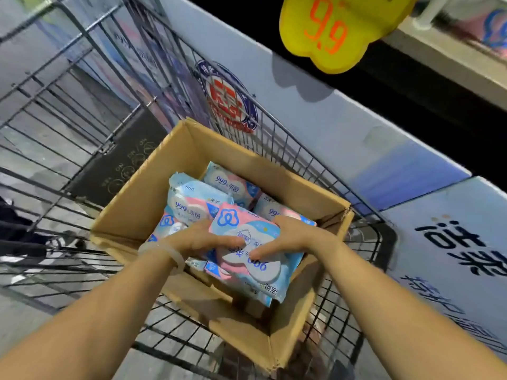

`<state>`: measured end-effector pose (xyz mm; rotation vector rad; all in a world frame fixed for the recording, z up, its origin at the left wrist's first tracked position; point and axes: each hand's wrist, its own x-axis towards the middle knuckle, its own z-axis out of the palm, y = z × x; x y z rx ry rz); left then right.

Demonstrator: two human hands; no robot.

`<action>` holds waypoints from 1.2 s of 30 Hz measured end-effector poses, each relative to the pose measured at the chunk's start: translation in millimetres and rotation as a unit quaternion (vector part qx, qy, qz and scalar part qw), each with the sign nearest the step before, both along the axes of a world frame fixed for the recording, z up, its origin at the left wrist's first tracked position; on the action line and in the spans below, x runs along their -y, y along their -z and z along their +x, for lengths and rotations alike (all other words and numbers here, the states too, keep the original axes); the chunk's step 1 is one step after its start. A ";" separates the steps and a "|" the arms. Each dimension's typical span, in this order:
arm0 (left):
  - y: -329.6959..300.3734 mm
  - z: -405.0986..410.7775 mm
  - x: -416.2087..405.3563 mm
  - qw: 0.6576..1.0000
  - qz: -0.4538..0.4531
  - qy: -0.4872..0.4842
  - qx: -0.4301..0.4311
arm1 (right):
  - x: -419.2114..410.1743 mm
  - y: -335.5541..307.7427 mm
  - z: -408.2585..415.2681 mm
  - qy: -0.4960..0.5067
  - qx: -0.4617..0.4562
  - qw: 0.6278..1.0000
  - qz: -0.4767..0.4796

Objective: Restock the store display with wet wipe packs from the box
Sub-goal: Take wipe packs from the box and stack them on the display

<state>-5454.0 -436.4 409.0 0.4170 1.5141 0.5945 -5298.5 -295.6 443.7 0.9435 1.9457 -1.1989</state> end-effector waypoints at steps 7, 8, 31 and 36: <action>-124.9 23.8 -39.0 0.986 0.143 -0.004 -0.087 | -27.3 -150.3 33.5 0.001 -0.085 0.991 0.100; -142.2 30.8 -45.4 0.982 0.166 0.005 -0.088 | -30.6 -168.4 43.8 0.001 -0.097 0.987 0.126; -473.5 252.9 -287.0 0.826 0.540 0.054 -0.150 | -188.3 -530.2 286.0 0.085 -0.181 0.819 0.538; -464.8 257.9 -333.0 0.779 0.576 0.065 -0.239 | -242.8 -514.6 293.4 0.080 -0.180 0.794 0.575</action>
